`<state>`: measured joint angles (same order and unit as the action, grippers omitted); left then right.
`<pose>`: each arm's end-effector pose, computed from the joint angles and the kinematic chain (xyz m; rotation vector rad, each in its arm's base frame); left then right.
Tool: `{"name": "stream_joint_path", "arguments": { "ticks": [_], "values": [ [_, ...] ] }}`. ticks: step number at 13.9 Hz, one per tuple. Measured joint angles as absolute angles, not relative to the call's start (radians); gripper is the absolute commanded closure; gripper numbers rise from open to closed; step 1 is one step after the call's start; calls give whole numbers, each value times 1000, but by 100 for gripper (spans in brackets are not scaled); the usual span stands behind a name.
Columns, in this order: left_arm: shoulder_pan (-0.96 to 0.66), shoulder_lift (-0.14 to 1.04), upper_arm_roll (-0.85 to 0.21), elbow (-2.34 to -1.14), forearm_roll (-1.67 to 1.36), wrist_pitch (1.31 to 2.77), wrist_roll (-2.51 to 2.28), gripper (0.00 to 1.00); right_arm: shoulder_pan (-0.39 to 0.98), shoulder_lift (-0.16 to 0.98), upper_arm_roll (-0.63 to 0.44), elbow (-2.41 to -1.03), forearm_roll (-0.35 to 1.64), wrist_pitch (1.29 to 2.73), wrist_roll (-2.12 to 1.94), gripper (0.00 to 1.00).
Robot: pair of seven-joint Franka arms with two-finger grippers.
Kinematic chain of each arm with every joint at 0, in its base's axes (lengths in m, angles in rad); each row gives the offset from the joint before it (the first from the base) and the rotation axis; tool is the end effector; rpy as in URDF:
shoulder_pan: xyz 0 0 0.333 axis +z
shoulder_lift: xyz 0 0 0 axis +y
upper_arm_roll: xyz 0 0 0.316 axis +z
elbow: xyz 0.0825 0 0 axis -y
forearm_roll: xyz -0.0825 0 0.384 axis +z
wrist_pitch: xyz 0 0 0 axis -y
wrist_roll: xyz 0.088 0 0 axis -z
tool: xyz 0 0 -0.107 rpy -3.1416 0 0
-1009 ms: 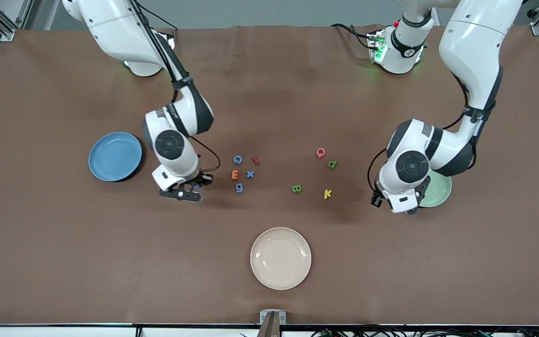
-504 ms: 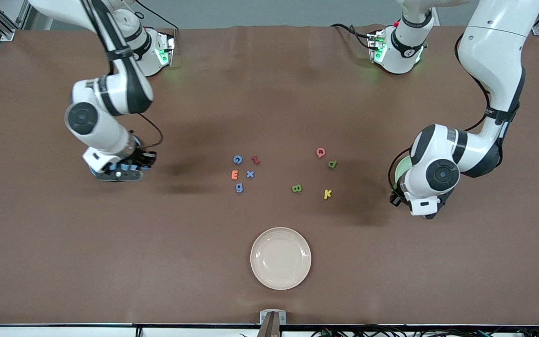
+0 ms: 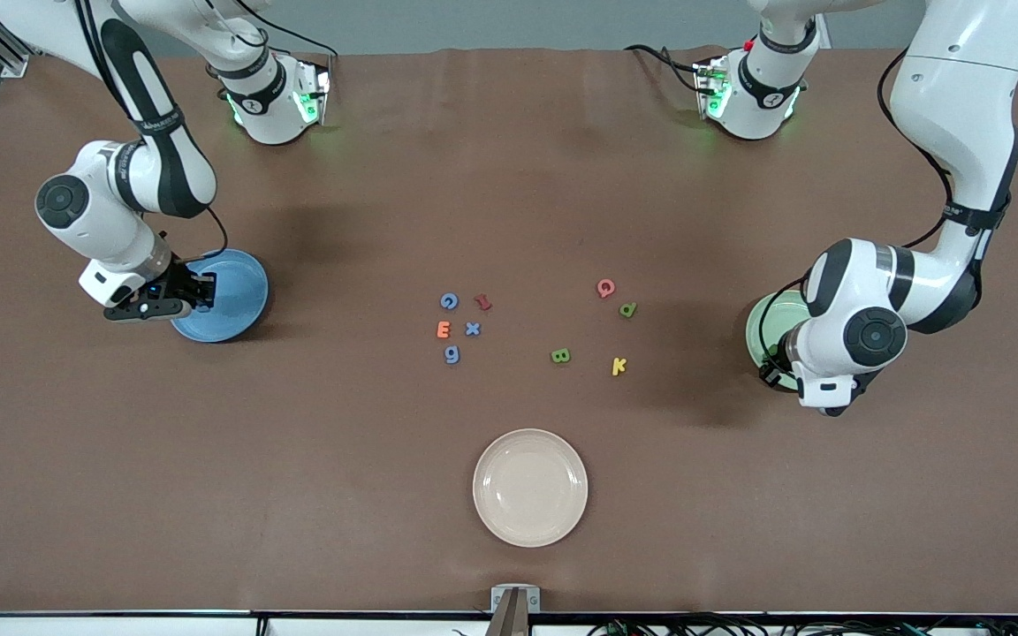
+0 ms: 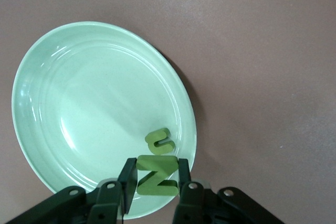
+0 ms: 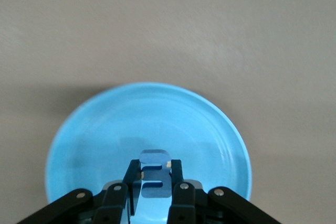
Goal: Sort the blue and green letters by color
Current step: 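Carry the Z to the green plate while the right gripper carries 3 to blue plate, then release both letters and move both grippers back to the letter pile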
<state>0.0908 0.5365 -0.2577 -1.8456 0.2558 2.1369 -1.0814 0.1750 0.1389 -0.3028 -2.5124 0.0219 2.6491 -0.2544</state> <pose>0.6129 -0.0846 0.2251 -2.7358 -1.1131 0.2067 0.4632 -0.0631 0.2305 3.1057 0.1712 -0.0023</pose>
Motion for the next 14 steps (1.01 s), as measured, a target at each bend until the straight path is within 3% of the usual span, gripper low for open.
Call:
{"name": "stream_joint_path", "arguments": {
  "ticks": [1,3,4,5,6,11,14],
  "values": [
    [90,536,-259,-1846,264,2137,-1081,0,166,144,-302,-2514,21,2652,-265,100],
    [89,536,-259,-1844,270,2137,-1081,0,143,154,-301,-2513,21,2660,-292,95],
    [89,535,-260,-1842,271,2137,-1081,0,129,160,-301,-2514,21,2663,-306,57],
    [89,531,-260,-1841,271,2137,-1081,0,118,165,-301,-2513,21,2665,-312,12],
    [88,524,-262,-1839,271,2138,-1081,0,113,169,-301,-2514,21,2666,-317,0],
    [79,480,-346,-1834,271,2138,-1089,0,112,172,-294,-2508,22,2663,-318,0],
    [65,469,-392,-1833,271,2137,-1106,0,136,158,-281,-2451,24,2550,-269,0]
  ]
}}
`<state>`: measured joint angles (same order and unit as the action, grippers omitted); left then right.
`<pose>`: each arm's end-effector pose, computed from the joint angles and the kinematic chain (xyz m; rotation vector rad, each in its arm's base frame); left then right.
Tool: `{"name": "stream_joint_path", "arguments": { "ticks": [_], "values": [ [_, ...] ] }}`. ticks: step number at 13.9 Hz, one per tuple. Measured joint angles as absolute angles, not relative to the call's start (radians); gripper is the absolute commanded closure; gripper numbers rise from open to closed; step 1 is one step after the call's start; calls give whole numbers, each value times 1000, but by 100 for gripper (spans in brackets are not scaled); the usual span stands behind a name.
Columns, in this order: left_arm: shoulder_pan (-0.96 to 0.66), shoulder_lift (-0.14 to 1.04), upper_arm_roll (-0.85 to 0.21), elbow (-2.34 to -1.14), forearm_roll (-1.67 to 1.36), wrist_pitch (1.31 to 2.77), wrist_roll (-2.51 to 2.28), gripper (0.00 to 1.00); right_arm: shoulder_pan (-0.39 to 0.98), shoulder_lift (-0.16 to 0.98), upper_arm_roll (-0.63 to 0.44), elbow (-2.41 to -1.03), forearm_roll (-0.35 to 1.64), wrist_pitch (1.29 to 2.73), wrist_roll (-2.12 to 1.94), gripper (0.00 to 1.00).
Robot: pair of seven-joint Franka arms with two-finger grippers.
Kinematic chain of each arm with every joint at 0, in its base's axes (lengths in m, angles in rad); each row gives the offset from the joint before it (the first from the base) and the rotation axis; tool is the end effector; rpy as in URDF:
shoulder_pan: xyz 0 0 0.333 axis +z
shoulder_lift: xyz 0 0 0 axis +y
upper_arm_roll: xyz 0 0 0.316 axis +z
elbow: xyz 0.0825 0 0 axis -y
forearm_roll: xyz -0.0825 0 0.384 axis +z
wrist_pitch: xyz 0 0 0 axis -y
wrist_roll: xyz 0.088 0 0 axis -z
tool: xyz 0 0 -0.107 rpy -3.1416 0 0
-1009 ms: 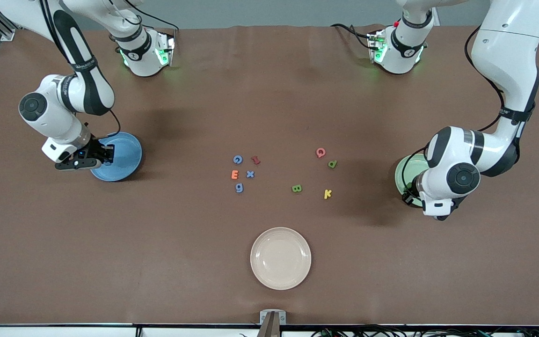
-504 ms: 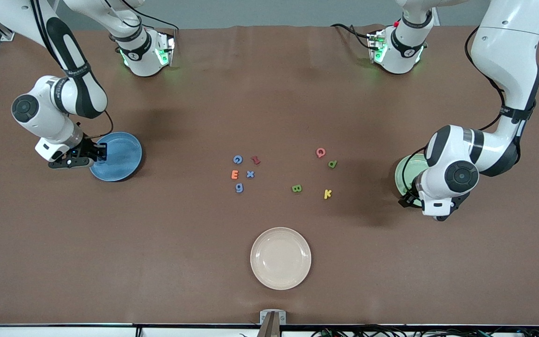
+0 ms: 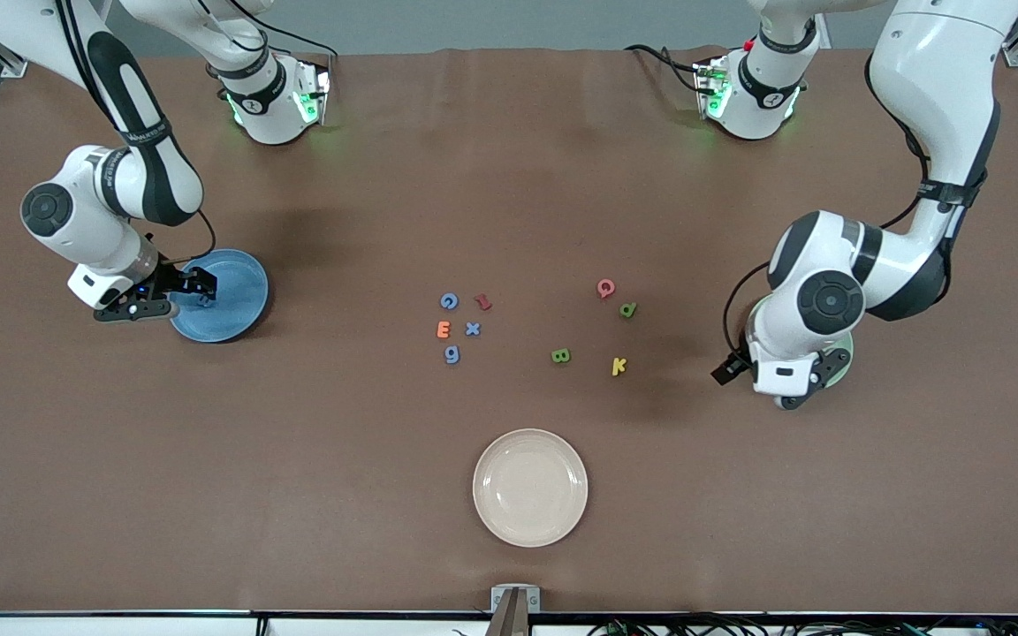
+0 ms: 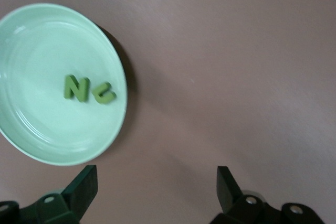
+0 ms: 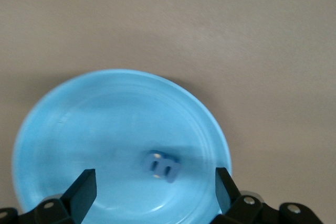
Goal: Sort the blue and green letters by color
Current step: 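Release both letters and move both grippers back to the letter pile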
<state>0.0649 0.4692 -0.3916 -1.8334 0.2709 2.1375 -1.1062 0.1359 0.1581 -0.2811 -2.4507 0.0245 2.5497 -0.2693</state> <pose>0.6043 -0.1762 0.2817 -2.8721 -0.9627 0.0934 0.4740 -0.0724 0.2342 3.1168 0.1647 -0.0900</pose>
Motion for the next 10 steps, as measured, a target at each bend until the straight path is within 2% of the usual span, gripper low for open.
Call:
{"name": "stream_joint_path", "arguments": {
  "ticks": [3,5,10],
  "values": [
    [4,470,-401,-1836,271,2139,-1129,2,252,120,-274,-2339,29,2354,-88,0],
    [-49,479,-402,-1842,271,2164,-1166,3,355,103,-268,-2286,67,2283,41,0],
    [-150,544,-402,-1863,273,2289,-1305,7,619,106,-262,-2260,124,2306,301,0]
  ]
}}
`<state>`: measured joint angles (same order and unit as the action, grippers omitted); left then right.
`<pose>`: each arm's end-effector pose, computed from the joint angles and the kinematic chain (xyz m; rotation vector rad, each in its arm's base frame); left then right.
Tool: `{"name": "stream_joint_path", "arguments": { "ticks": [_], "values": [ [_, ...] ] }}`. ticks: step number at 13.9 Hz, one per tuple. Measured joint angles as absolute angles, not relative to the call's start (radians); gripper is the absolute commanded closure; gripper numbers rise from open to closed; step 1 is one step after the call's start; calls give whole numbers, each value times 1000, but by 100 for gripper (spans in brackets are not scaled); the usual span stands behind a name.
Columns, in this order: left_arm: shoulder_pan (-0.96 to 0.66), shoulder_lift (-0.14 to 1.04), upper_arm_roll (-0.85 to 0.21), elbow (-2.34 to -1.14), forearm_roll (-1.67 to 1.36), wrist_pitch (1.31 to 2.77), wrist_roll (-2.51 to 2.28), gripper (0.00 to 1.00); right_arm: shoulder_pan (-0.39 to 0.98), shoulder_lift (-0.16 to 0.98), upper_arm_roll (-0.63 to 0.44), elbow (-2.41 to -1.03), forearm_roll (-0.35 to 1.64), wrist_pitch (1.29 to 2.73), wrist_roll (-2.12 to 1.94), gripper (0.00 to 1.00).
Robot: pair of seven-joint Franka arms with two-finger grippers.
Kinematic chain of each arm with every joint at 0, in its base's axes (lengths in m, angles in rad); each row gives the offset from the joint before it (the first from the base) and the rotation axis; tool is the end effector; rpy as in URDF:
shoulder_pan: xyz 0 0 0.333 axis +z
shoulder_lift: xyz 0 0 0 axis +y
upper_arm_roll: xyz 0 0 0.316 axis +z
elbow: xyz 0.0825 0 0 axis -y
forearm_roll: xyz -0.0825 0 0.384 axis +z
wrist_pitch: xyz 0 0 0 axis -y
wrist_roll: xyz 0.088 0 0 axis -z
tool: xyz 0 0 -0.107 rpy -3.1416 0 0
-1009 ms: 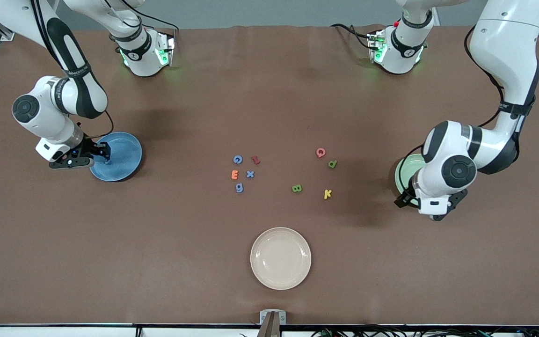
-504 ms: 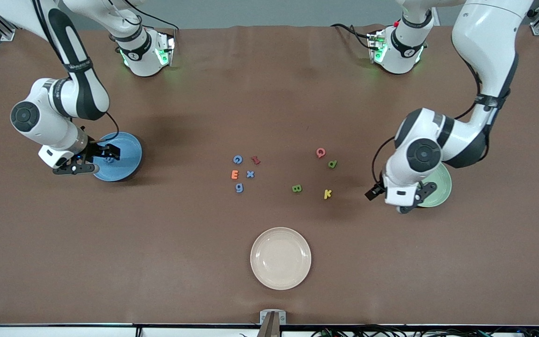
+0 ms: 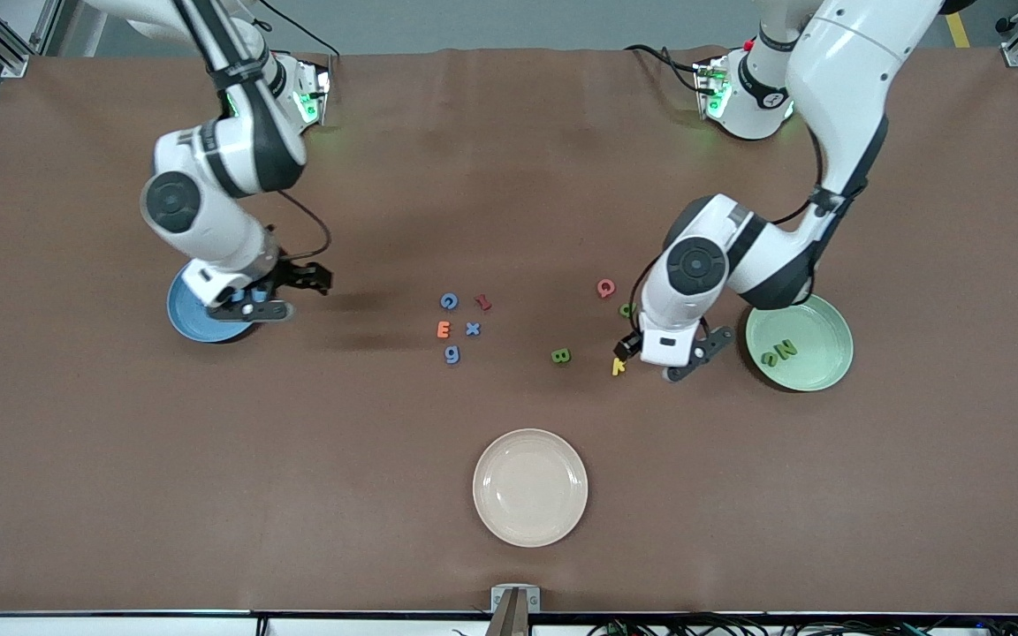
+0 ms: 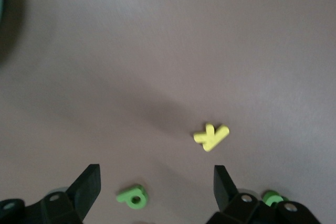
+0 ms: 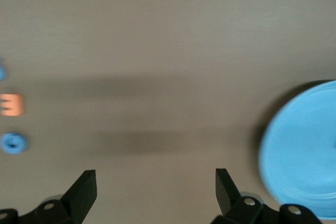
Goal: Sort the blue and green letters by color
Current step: 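Release both letters and move both grippers back to the letter pile, then grasp the green p with the left gripper while the right gripper grasps blue G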
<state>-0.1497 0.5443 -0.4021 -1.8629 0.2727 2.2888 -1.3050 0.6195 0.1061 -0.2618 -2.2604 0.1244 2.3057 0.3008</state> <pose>0.5487 -0.3140 0.2383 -2.9520 -0.9318 0.0662 0.4905 0.1862 0.3117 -3.0982 0.0442 0.1134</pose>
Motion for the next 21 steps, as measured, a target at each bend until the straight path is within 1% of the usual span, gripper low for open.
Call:
{"name": "stream_joint_path", "arguments": {
  "ticks": [4,7,9,11,12,13,15,21],
  "values": [
    [-146,543,-400,-1989,282,2424,-1309,12,789,158,-261,-2245,125,2419,524,0],
    [-147,511,-403,-2100,282,2496,-1310,15,875,259,-261,-2218,125,2520,653,3],
    [-147,488,-404,-2158,282,2538,-1334,17,916,338,-261,-2168,125,2543,725,5],
    [-160,482,-406,-2179,282,2552,-1363,21,940,414,-262,-2100,125,2546,779,11],
    [-171,482,-408,-2182,282,2552,-1375,24,947,447,-262,-2070,125,2546,791,17],
    [-180,482,-409,-2183,282,2552,-1383,27,952,475,-262,-2046,125,2547,800,18],
    [-188,482,-409,-2187,283,2552,-1389,29,955,511,-262,-2021,126,2562,803,19],
    [-183,482,-407,-2183,311,2555,-1390,30,996,579,-263,-2020,126,2615,853,20]
  ]
}}
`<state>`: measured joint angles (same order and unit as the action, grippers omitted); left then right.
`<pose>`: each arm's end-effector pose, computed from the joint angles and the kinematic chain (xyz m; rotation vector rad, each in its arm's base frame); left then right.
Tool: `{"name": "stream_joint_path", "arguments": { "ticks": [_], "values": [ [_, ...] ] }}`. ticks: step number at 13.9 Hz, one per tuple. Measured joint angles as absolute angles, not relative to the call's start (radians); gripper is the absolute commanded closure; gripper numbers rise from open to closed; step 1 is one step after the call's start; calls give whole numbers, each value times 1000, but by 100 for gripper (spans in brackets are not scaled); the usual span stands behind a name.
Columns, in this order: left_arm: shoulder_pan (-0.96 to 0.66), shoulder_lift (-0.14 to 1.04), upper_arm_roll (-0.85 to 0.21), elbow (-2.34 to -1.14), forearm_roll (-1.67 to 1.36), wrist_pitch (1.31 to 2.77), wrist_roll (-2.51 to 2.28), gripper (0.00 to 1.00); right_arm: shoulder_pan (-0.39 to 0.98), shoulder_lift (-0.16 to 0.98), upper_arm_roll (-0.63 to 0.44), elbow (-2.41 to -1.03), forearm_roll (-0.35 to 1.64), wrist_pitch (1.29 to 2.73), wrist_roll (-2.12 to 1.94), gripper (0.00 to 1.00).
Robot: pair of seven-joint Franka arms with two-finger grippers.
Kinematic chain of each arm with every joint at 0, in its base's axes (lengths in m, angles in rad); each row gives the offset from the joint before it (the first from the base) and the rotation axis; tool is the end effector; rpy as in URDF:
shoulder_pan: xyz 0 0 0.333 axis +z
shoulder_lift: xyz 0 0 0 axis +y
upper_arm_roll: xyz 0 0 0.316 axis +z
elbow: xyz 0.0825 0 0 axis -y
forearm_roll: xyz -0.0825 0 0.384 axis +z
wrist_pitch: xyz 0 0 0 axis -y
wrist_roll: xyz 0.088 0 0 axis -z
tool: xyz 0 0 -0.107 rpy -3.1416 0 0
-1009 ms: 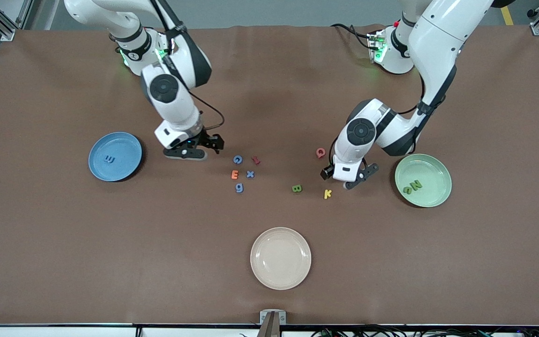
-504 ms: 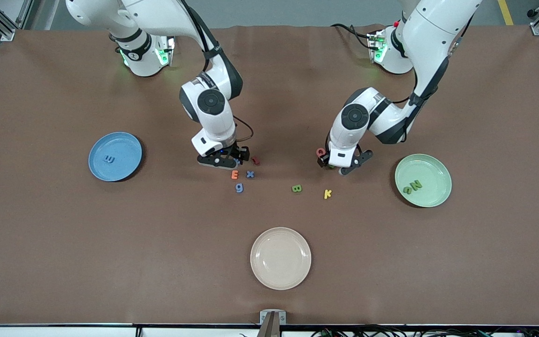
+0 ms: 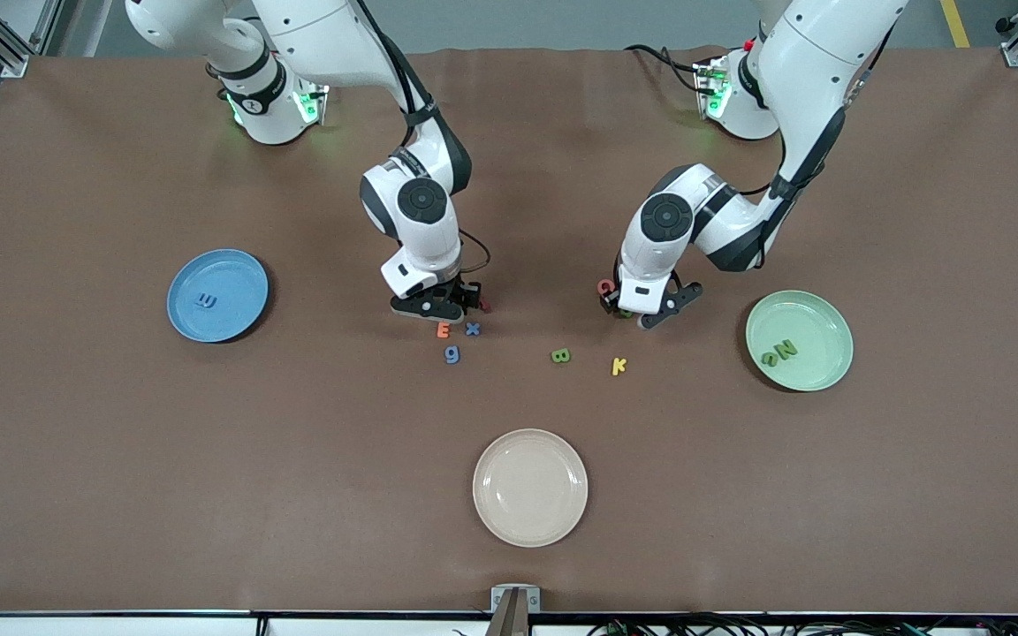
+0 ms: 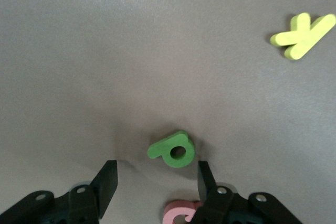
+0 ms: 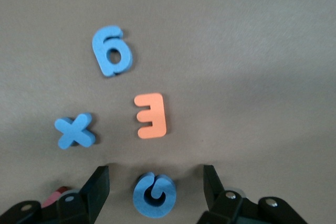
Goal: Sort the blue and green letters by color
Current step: 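Grasp the green p with the left gripper while the right gripper grasps blue G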
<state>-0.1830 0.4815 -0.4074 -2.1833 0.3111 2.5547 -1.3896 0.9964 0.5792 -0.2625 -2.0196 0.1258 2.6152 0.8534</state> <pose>0.4518 -0.3151 0.1774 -2.9856 -0.8751 0.0712 0.4490 0.4037 0.1721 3.1016 -0.2853 0.1302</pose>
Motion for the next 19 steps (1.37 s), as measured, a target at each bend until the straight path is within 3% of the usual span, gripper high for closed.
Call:
{"name": "stream_joint_path", "arguments": {
  "ticks": [12,14,17,19],
  "values": [
    [-217,501,-408,-2171,341,2554,-1438,34,1009,573,-267,-2027,128,2596,863,22],
    [-216,502,-404,-2159,342,2554,-1438,34,1013,567,-267,-2028,129,2571,864,27],
    [-205,512,-391,-2135,376,2554,-1438,34,1018,560,-267,-2033,131,2562,865,43],
    [-186,517,-386,-2130,387,2554,-1433,35,1019,559,-267,-2033,132,2563,866,46]
  ]
}}
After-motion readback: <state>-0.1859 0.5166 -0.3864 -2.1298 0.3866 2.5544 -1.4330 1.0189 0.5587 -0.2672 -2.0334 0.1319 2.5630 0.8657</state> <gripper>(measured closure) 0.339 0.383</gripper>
